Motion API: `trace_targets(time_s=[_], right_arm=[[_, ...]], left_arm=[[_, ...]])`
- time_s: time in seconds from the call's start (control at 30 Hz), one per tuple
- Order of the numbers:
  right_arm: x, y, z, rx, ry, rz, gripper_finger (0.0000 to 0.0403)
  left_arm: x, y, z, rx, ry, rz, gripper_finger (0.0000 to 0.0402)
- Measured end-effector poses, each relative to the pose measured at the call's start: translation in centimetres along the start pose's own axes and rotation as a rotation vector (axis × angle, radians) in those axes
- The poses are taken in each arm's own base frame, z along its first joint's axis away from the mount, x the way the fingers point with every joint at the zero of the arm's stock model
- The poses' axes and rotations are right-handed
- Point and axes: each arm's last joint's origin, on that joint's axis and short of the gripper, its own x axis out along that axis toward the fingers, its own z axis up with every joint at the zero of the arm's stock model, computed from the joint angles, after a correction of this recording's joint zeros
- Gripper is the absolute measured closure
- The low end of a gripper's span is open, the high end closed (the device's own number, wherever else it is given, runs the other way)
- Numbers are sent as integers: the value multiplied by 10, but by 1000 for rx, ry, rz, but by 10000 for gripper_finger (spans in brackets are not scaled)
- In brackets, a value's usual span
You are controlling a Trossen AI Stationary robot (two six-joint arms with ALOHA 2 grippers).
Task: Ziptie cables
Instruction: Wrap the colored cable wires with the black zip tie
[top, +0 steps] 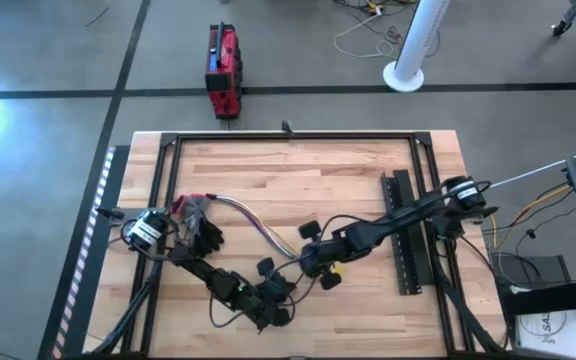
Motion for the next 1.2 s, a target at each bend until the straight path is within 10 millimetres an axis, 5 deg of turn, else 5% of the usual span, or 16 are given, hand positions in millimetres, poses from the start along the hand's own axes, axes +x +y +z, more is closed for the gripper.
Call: trace_targets(time_s=[0.43, 0.7, 0.87, 1.2], right_arm=[[6, 10, -17, 46, 77, 31, 391], [11, 17, -28, 76, 116, 50, 391], [15, 20, -32, 81, 93, 48, 391], [23, 20, -33, 28, -13, 17, 391]], left_arm=[[-21, 6, 23, 60, -19, 28, 382], [-41, 14, 57, 83, -98, 48, 381], [-36, 27, 64, 80, -91, 113, 381], [0, 52, 39, 40, 32, 160, 381]])
